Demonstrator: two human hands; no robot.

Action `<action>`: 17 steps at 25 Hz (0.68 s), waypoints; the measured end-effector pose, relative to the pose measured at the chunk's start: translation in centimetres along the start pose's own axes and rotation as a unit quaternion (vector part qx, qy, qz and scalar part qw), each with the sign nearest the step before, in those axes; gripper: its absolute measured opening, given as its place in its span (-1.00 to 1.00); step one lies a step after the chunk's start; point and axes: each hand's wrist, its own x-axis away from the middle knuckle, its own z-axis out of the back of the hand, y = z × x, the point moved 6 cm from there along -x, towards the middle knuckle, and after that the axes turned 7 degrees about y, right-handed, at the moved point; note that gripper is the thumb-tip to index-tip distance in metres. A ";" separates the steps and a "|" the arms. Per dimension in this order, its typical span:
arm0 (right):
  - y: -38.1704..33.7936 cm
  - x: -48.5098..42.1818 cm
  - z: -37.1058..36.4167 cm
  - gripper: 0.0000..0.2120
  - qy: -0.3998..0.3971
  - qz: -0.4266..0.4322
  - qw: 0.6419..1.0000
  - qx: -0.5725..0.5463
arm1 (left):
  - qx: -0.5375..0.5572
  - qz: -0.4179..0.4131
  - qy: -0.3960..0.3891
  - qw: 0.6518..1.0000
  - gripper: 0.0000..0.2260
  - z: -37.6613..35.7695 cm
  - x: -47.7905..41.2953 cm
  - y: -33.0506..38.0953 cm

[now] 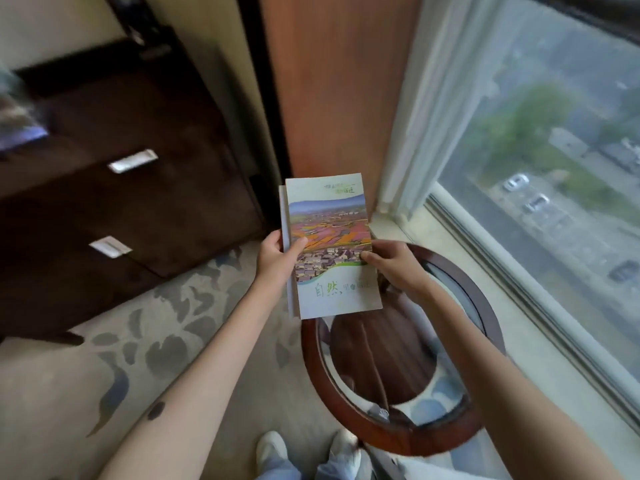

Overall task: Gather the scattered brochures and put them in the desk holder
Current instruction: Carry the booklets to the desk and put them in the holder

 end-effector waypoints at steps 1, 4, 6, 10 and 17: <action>-2.5 -0.7 -1.0 -0.86 -0.011 0.011 1.000 -0.002 | 0.010 -0.011 0.018 1.000 -0.84 2.2 -0.6 1.7; -9.9 -2.5 -4.8 -0.82 -0.034 0.052 0.998 0.002 | 0.027 -0.036 0.073 0.996 -0.87 9.3 -2.1 5.7; -15.1 -3.7 -8.4 -0.83 -0.058 0.090 0.994 0.014 | 0.046 -0.046 0.107 0.992 -0.91 14.6 -3.3 7.6; -23.5 -5.9 -16.7 -0.83 -0.105 0.130 0.986 0.007 | 0.071 -0.056 0.165 0.982 -0.92 24.8 -6.5 9.5; -33.6 -10.3 -31.6 -0.90 -0.134 0.123 0.983 0.014 | 0.060 -0.051 0.221 0.972 -0.83 39.9 -14.8 10.4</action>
